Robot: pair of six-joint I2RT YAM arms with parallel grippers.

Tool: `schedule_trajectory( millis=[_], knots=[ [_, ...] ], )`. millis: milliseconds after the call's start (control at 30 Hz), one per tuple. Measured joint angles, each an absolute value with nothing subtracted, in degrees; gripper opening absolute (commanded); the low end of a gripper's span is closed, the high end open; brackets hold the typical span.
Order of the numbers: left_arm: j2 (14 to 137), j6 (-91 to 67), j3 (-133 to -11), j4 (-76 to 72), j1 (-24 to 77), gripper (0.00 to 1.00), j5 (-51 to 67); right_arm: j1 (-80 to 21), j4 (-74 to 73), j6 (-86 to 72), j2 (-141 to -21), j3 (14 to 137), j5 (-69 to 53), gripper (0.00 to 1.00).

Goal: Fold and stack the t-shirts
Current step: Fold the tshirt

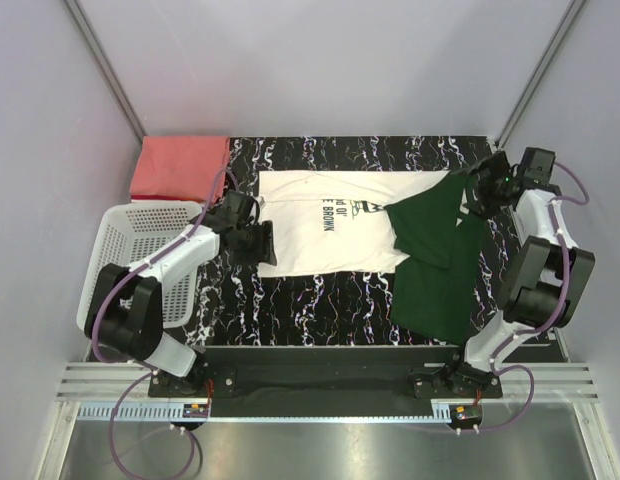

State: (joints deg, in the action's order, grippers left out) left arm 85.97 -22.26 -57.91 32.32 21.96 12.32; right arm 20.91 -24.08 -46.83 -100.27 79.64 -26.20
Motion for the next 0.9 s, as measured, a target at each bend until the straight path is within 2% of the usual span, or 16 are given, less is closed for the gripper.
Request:
schedule_trajectory(
  millis=[233, 400, 533, 733, 900],
  knots=[
    [86.39, -22.04, -54.17, 33.08, 22.04, 0.58, 8.29, 18.26, -24.16, -44.47, -92.66, 66.11, -31.48, 1.0],
    [88.79, -22.06, -53.93, 32.86, 22.06, 0.6, 8.23, 20.91, -19.31, -50.74, -89.82, 58.5, -38.59, 1.0],
    [88.86, -22.46, -53.43, 33.15, 22.06, 0.6, 6.7, 22.48, -17.21, -54.3, -88.31, 53.91, -39.35, 1.0],
    [88.84, -22.72, -56.47, 35.09, 22.57, 0.7, 10.28, 23.49, -23.05, -54.24, -82.52, 49.91, -37.36, 1.0],
    [88.88, -19.88, -63.16, 38.02, 23.42, 0.63, 9.96, 27.92, -31.48, -49.08, -80.97, 50.15, -33.1, 0.98]
  ],
)
